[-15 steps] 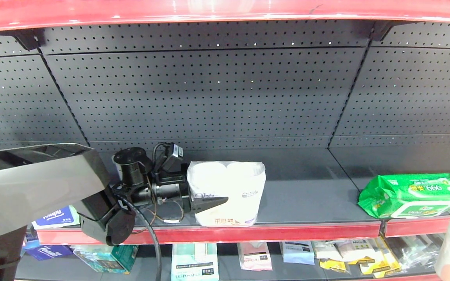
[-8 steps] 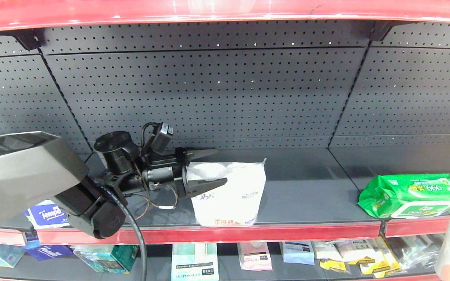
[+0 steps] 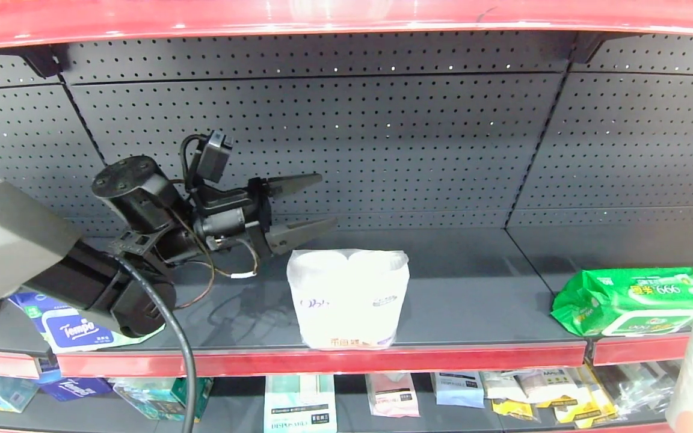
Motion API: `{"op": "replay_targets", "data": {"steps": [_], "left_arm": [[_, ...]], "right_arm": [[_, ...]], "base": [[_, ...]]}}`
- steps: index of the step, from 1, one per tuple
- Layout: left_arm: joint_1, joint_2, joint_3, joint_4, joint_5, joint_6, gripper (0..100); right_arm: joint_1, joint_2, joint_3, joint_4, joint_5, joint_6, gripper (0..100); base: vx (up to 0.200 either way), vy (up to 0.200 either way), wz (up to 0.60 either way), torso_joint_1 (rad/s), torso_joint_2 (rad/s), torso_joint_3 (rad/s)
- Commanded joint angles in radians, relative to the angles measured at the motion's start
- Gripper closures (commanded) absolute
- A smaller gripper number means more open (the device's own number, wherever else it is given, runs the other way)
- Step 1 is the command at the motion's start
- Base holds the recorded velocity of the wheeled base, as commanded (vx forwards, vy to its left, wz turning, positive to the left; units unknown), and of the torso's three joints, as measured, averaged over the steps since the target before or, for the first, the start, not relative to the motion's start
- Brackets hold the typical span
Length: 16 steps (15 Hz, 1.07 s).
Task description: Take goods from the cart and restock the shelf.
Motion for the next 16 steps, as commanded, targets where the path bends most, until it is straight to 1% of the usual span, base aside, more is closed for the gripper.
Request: {"op": "replay_targets", "data": {"steps": [1, 2, 3, 4, 5, 6, 7, 8, 9, 10, 11, 12, 13, 15, 16], "left_arm": [[0.012, -0.012, -0.036, 0.002, 0.038, 0.0, 0], [0.012, -0.011, -0.062, 0.015, 0.098, 0.0, 0], [0.011, -0.011, -0.1, 0.052, 0.223, 0.0, 0], [0.009, -0.011, -0.117, 0.067, 0.285, 0.006, 0], [0.011, -0.011, -0.129, 0.087, 0.324, 0.026, 0], [0.018, -0.012, -0.135, 0.117, 0.361, 0.077, 0], [0.043, -0.009, -0.149, 0.167, 0.443, 0.166, 0], [0.057, -0.008, -0.16, 0.214, 0.557, 0.239, 0], [0.066, -0.012, -0.161, 0.283, 0.761, 0.32, 0], [0.058, -0.008, -0.174, 0.294, 0.947, 0.345, 0], [0.058, -0.008, -0.174, 0.294, 0.947, 0.345, 0], [0.052, -0.017, -0.183, 0.341, 1.178, 0.35, 0], [0.057, -0.064, -0.145, 0.386, 1.194, 0.35, 0], [0.067, -0.229, -0.034, 0.576, 1.195, 0.348, 0], [0.067, -0.281, -0.005, 0.634, 1.195, 0.348, 0]], "right_arm": [[0.001, 0.001, 0.005, -0.001, 0.0, 0.002, 100], [0.001, 0.003, 0.005, -0.001, 0.0, 0.004, 100], [0.002, 0.003, 0.015, -0.001, 0.001, 0.004, 100], [0.002, 0.003, 0.02, -0.001, 0.001, 0.004, 100], [0.002, 0.003, 0.024, -0.001, 0.001, 0.005, 100], [0.002, 0.001, 0.024, -0.001, 0.001, 0.005, 100], [0.002, 0.003, 0.028, -0.001, 0.001, 0.007, 100], [0.002, 0.003, 0.029, -0.001, 0.001, 0.007, 100], [0.002, 0.003, 0.031, -0.001, 0.001, 0.007, 100], [0.002, 0.003, 0.031, -0.001, 0.001, 0.007, 100], [0.002, 0.003, 0.031, -0.001, 0.001, 0.007, 100], [0.001, 0.004, 0.028, -0.001, 0.0, 0.007, 100], [0.001, 0.009, 0.024, -0.001, 0.0, 0.007, 100], [0.001, 0.033, 0.015, -0.004, -0.002, 0.007, 100], [0.001, 0.046, 0.011, -0.004, -0.003, 0.007, 100]], "base": [[0.0, 0.0, 0.0, 0.0, 0.0, 0.0], [0.0, 0.0, 0.0, 0.0, 0.0, 0.0], [0.0, 0.0, 0.0, 0.0, 0.0, 0.0], [0.0, 0.0, 0.0, 0.0, 0.0, 0.0], [0.0, 0.0, 0.0, 0.0, 0.0, 0.0], [0.0, 0.0, 0.0, 0.0, 0.0, 0.0], [0.0, 0.0, 0.0, 0.0, 0.0, 0.0], [0.0, 0.0, 0.0, 0.0, 0.0, 0.0], [0.0, 0.0, 0.0, 0.0, 0.0, 0.0], [0.0, 0.0, 0.0, 0.0, 0.0, 0.0], [0.0, 0.0, 0.0, 0.0, 0.0, 0.0], [0.0, 0.0, 0.0, 0.0, 0.0, 0.0], [0.0, 0.0, 0.0, 0.0, 0.0, 0.0], [0.0, 0.0, 0.0, 0.0, 0.0, 0.0], [0.0, 0.0, 0.0, 0.0, 0.0, 0.0]]}}
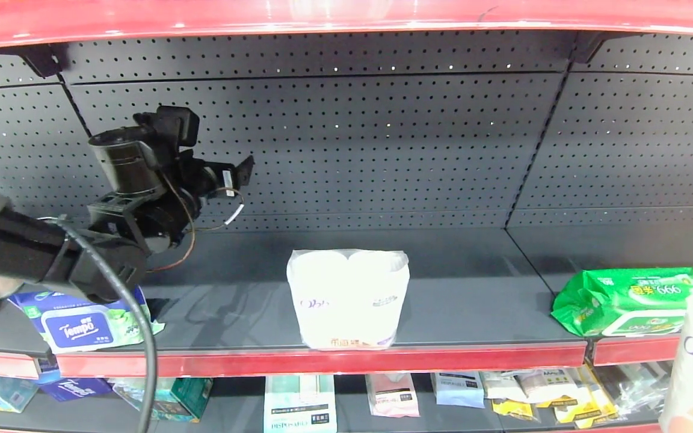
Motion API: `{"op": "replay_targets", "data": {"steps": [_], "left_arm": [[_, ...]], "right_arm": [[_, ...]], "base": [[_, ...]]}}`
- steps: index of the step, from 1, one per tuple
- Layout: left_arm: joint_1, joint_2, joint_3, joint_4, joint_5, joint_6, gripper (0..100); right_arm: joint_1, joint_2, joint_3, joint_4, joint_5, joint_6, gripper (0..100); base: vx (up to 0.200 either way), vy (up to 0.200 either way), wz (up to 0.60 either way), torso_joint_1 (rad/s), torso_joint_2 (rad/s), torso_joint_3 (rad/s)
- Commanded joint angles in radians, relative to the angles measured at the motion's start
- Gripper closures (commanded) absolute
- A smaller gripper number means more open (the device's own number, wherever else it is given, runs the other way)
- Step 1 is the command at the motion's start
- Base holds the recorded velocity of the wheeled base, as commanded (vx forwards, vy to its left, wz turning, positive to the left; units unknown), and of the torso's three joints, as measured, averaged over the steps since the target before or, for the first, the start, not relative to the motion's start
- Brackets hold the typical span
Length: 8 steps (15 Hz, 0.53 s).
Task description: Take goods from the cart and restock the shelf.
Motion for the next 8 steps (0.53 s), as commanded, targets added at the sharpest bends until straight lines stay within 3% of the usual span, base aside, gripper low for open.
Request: {"op": "replay_targets", "data": {"steps": [1, 2, 5, 6, 8], "left_arm": [[0.01, -0.21, 0.118, 0.154, 0.002, 0.001, 0], [0.028, -0.342, 0.201, 0.249, 0.002, 0.003, 0], [0.053, -0.587, 0.388, 0.326, 0.016, 0.007, 0], [0.051, -0.697, 0.438, 0.382, 0.046, 0.006, 0], [0.053, -0.834, 0.452, 0.511, 0.109, -0.004, 0]], "right_arm": [[0.001, 0.033, -0.012, -0.003, 0.0, -0.001, 100], [0.001, 0.077, -0.044, -0.003, 0.002, -0.002, 100], [0.0, 0.178, -0.111, -0.003, 0.0, -0.002, 100], [0.0, 0.217, -0.121, -0.009, 0.003, -0.002, 100], [0.0, 0.244, -0.128, -0.012, 0.006, -0.002, 100]], "base": [[0.0, 0.0, 0.0, 0.0, 0.0, 0.0], [0.0, 0.0, 0.0, 0.0, 0.0, 0.0], [0.0, 0.0, 0.0, 0.0, 0.0, 0.0], [0.0, 0.0, 0.0, 0.0, 0.0, 0.0], [0.0, 0.0, 0.0, 0.0, 0.0, 0.0]]}}
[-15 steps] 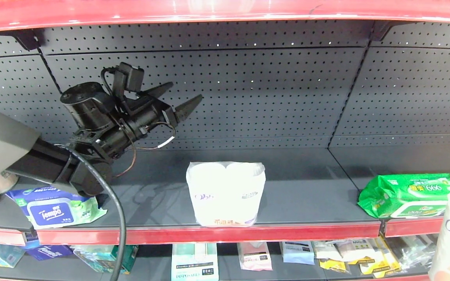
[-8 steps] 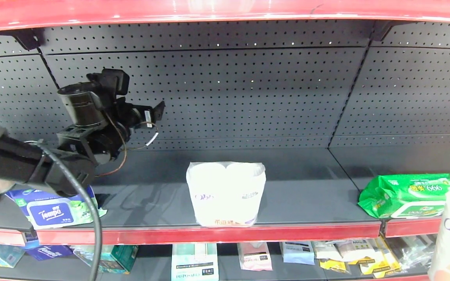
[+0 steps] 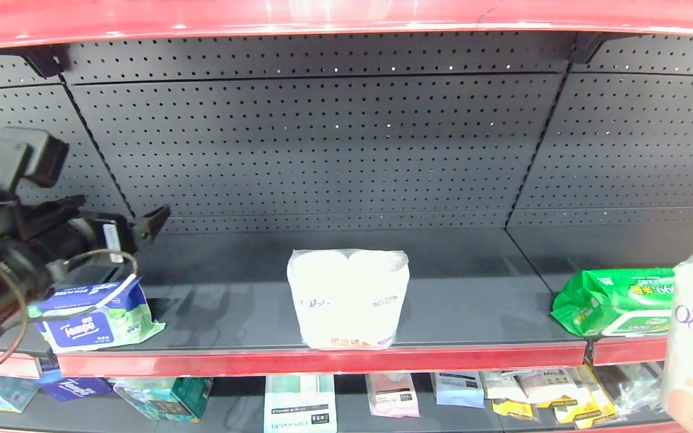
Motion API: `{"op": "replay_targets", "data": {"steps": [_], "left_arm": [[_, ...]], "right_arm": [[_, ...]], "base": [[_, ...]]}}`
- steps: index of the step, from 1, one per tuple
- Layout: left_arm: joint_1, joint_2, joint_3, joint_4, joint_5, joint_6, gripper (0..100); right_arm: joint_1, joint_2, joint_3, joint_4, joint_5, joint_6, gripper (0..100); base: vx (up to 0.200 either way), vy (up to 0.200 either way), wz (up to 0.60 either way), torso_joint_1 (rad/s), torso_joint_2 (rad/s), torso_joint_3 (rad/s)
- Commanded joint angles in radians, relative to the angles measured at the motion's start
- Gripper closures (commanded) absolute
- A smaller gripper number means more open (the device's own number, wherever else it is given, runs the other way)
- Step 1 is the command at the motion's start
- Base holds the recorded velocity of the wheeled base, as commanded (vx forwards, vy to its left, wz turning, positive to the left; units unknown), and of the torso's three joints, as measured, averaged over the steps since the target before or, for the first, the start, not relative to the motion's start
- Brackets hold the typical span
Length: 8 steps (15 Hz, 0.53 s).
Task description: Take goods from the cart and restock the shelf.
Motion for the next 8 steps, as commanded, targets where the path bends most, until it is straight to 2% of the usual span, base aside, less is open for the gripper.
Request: {"op": "replay_targets", "data": {"steps": [1, 4, 5, 6, 7, 8], "left_arm": [[0.008, -0.305, 0.074, 0.165, 0.098, -0.02, 0], [0.045, -0.48, 0.084, 0.342, 0.196, -0.098, 0], [0.073, -0.545, 0.104, 0.403, 0.201, -0.112, 0], [0.073, -0.545, 0.104, 0.403, 0.201, -0.112, 0], [0.168, -0.667, 0.144, 0.488, 0.189, -0.119, 0], [0.215, -0.712, 0.147, 0.528, 0.182, -0.145, 0]], "right_arm": [[0.003, 0.05, -0.01, -0.001, 0.002, 0.0, 100], [0.003, 0.037, -0.01, -0.001, 0.002, 0.003, 100], [0.003, 0.035, -0.01, -0.001, -0.003, 0.015, 100], [0.003, 0.035, -0.01, -0.001, -0.003, 0.015, 100], [0.001, 0.024, -0.01, 0.002, -0.006, 0.024, 100], [0.001, 0.015, -0.01, 0.004, -0.007, 0.023, 100]], "base": [[0.0, 0.0, 0.0, 0.0, 0.0, 0.0], [0.0, 0.0, 0.0, 0.0, 0.0, 0.0], [0.0, 0.0, 0.0, 0.0, 0.0, 0.0], [0.0, 0.0, 0.0, 0.0, 0.0, 0.0], [0.0, 0.0, 0.0, 0.0, 0.0, 0.0], [0.0, 0.0, 0.0, 0.0, 0.0, 0.0]]}}
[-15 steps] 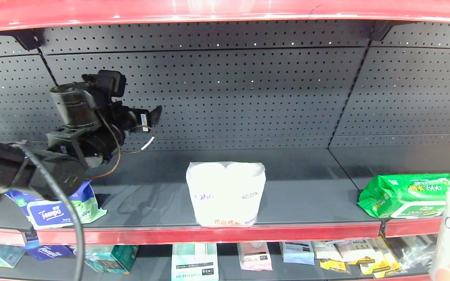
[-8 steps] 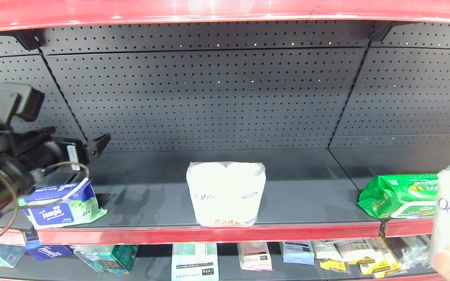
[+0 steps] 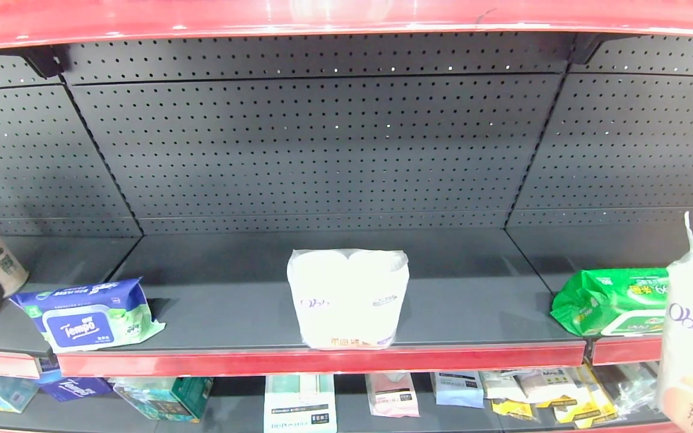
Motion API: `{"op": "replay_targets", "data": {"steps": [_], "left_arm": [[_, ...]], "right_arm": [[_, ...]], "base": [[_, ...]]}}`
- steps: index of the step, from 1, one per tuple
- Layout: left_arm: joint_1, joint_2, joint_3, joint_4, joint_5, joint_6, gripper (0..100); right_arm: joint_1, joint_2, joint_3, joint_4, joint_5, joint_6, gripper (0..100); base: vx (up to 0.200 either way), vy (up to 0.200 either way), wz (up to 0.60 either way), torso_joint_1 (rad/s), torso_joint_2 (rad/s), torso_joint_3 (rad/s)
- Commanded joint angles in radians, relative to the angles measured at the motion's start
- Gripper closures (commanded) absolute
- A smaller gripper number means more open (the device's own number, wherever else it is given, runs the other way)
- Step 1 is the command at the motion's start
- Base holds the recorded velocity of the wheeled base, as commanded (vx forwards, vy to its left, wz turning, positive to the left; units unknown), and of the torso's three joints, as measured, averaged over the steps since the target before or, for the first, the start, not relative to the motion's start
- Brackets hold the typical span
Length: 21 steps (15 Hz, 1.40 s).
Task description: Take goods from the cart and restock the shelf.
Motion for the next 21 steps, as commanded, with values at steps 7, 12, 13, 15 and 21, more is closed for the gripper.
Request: {"op": "replay_targets", "data": {"steps": [7, 12, 13, 15, 21], "left_arm": [[0.325, -0.309, 0.124, 0.159, -0.004, -0.094, 0], [0.276, -0.56, 0.187, 0.164, -0.3, -0.013, 0], [0.264, -0.612, 0.207, 0.182, -0.36, 0.015, 0], [0.245, -0.683, 0.262, 0.216, -0.396, 0.047, 0], [0.207, -0.76, 0.411, -0.008, -0.379, 0.015, 0]], "right_arm": [[-0.001, -0.011, -0.024, 0.006, -0.003, -0.002, 100], [0.0, -0.007, -0.028, 0.008, 0.004, -0.003, 100], [0.002, 0.004, -0.028, 0.006, 0.005, -0.003, 100], [0.002, 0.006, -0.028, 0.006, 0.008, -0.003, 100], [0.006, 0.004, -0.035, 0.006, 0.008, -0.032, 100]], "base": [[0.0, 0.0, 0.0, 0.0, 0.0, 0.0], [0.0, 0.0, 0.0, 0.0, 0.0, 0.0], [0.0, 0.0, 0.0, 0.0, 0.0, 0.0], [0.0, 0.0, 0.0, 0.0, 0.0, 0.0], [0.0, 0.0, 0.0, 0.0, 0.0, 0.0]]}}
